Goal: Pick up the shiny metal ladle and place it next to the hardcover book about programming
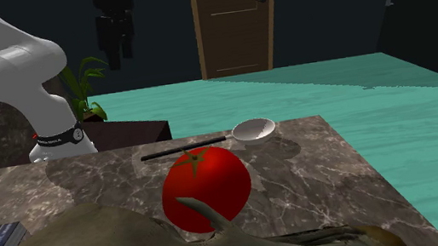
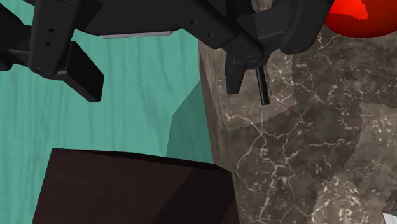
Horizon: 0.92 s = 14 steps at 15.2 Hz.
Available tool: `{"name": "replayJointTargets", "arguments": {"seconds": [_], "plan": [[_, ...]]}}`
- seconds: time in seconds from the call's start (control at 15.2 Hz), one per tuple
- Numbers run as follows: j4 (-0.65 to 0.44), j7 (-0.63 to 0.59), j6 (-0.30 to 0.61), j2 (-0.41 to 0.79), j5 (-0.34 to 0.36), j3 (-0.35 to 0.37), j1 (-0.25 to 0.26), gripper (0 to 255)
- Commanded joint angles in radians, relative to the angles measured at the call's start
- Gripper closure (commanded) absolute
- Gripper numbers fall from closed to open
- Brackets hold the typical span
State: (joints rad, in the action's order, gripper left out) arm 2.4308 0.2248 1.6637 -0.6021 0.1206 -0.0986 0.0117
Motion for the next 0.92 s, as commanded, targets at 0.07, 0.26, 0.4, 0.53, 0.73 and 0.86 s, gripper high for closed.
{"name": "replayJointTargets", "arguments": {"seconds": [0.07, 0.26, 0.4, 0.53, 0.73, 0.86], "plan": [[-0.018, 0.024, 0.105, 0.104, 0.019, -0.021, -0.002, 0], [-0.043, 0.049, 0.197, 0.205, 0.032, -0.040, -0.006, 0], [-0.067, 0.066, 0.254, 0.276, 0.039, -0.053, -0.007, 0], [-0.097, 0.083, 0.308, 0.348, 0.042, -0.064, -0.009, 0], [-0.151, 0.109, 0.380, 0.457, 0.043, -0.078, -0.012, 0], [-0.194, 0.127, 0.423, 0.531, 0.039, -0.086, -0.015, 0]]}}
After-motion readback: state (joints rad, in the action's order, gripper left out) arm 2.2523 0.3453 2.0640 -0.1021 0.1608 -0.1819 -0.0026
